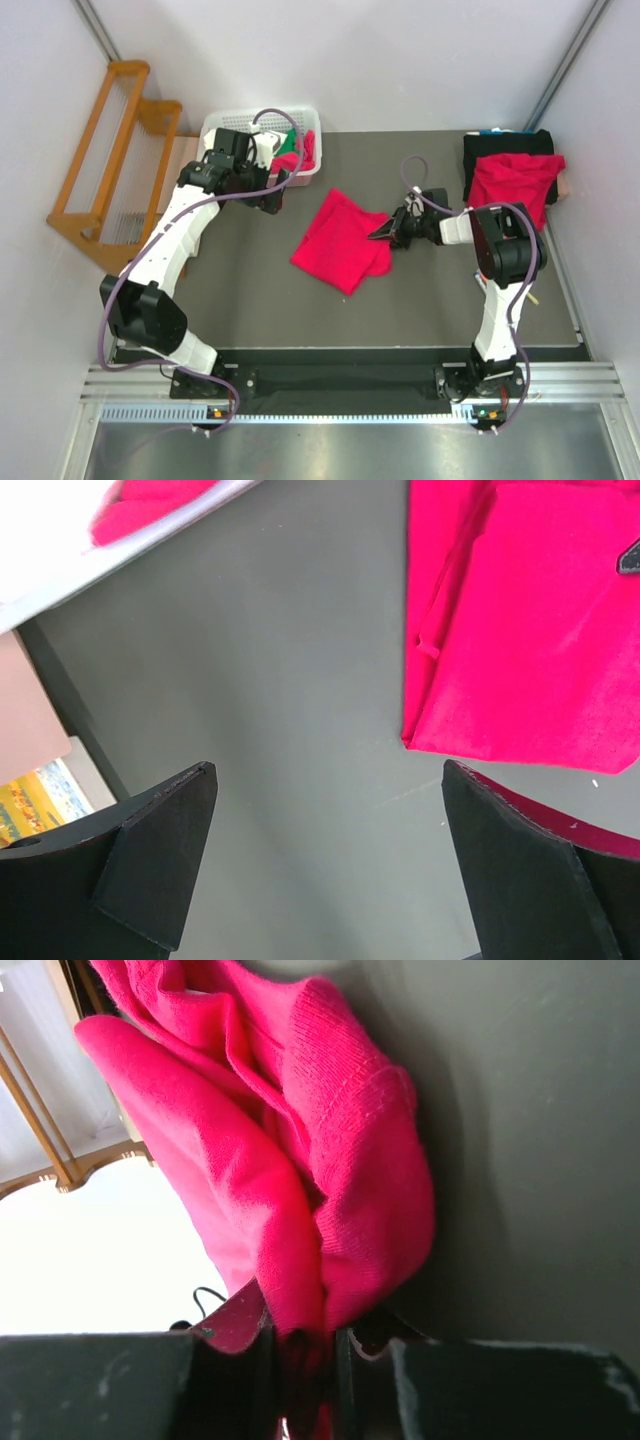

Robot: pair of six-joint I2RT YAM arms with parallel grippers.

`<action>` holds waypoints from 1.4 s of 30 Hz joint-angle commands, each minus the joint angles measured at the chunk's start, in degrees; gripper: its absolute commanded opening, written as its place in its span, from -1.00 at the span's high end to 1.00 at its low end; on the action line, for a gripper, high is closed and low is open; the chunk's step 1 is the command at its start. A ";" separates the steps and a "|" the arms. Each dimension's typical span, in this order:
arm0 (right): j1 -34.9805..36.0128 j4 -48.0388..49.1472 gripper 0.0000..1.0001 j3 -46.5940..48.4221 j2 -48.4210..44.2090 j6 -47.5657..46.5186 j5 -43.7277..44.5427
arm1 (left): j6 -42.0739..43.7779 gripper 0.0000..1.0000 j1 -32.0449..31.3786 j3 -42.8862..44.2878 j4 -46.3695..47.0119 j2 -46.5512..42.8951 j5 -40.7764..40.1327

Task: Fold and stack the t-shirts
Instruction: Neatly place the folded tshirt to the corner

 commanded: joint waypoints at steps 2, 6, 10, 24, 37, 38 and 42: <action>1.02 -4.29 1.00 2.71 2.10 -2.86 7.18 | 0.46 -0.97 0.19 -0.05 0.44 -3.98 -0.42; -1.08 -10.17 1.00 14.30 1.22 -5.76 6.30 | -0.50 -0.98 0.19 -1.02 0.36 -3.02 0.81; -5.39 -9.74 1.00 29.66 1.31 -3.74 3.23 | -1.20 -0.98 0.19 -2.59 0.35 -2.93 1.51; -30.96 -9.30 1.00 35.37 -12.13 3.90 16.21 | -1.29 -0.98 0.45 -3.65 0.35 -4.68 -0.07; -36.33 -8.69 1.00 25.75 -12.67 4.43 21.68 | -0.94 -0.97 0.54 -4.09 0.35 -5.12 -0.07; -36.33 -10.17 1.00 26.80 -11.71 4.26 22.29 | -0.86 -0.98 0.54 -4.18 0.27 -5.30 -0.16; -36.69 -20.43 1.00 34.96 -9.41 2.50 27.47 | -0.59 -0.98 0.63 -4.44 0.44 -5.39 -0.68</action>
